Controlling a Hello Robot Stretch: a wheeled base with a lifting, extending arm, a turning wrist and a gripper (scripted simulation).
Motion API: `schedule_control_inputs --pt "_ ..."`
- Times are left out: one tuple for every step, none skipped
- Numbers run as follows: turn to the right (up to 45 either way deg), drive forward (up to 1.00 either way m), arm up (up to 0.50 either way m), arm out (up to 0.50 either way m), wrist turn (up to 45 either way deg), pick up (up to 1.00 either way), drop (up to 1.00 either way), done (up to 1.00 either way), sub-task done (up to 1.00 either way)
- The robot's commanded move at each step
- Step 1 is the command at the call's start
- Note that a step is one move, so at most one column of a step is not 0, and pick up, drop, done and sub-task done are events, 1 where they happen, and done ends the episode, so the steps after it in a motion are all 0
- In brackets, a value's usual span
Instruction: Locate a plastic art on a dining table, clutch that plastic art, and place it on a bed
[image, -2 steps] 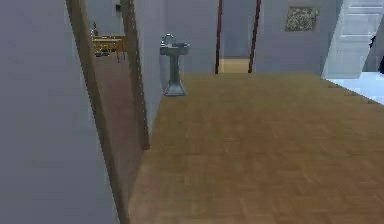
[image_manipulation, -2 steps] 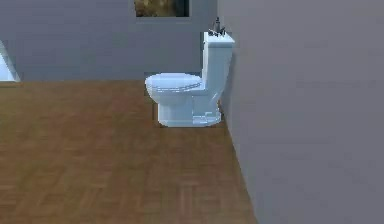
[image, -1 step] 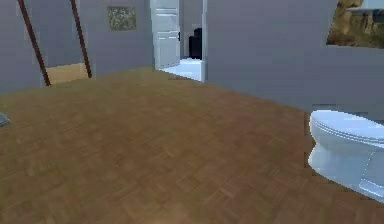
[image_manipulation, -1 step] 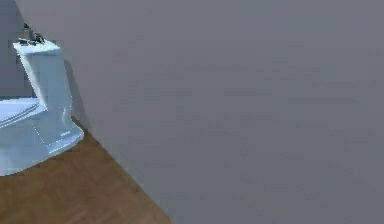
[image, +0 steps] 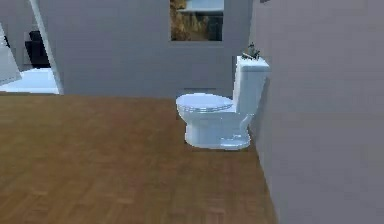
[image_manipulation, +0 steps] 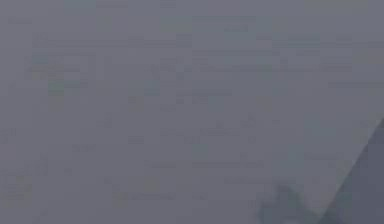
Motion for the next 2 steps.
schedule_control_inputs --pt "0.0 0.15 0.00 0.00 0.0 0.00 0.00 0.00 0.00" --pt "-45.0 0.00 0.00 0.00 0.0 0.00 0.00 0.00 0.00"
